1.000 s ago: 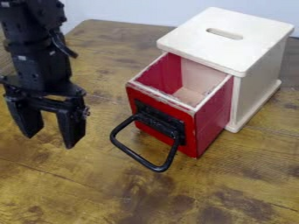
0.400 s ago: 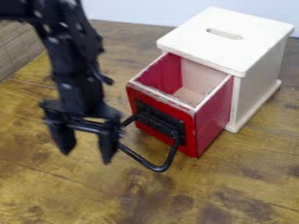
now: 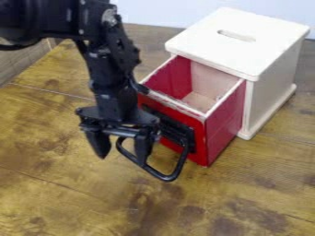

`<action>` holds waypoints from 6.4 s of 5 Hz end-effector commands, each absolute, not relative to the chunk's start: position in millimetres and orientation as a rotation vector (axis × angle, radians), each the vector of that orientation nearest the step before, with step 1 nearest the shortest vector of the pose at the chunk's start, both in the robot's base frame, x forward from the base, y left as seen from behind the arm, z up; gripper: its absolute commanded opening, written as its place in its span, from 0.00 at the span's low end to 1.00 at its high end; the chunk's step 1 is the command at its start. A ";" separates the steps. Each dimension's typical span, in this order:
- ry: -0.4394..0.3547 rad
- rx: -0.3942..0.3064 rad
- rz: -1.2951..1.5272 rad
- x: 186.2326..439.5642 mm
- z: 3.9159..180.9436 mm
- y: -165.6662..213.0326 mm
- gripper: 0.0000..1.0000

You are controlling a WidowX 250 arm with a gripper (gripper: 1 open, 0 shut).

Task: Open the drawer

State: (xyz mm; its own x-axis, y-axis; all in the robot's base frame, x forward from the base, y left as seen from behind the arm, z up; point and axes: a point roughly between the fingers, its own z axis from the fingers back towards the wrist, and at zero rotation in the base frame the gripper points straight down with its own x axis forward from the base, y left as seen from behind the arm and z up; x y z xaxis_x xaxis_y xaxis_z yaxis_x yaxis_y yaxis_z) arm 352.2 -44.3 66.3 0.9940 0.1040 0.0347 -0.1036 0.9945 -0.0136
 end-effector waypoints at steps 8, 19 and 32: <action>-0.161 -0.069 0.122 391.8 71.4 -42.6 1.00; -0.083 -0.141 0.167 388.4 67.2 -50.0 1.00; -0.079 -0.173 0.173 379.5 88.8 -63.9 1.00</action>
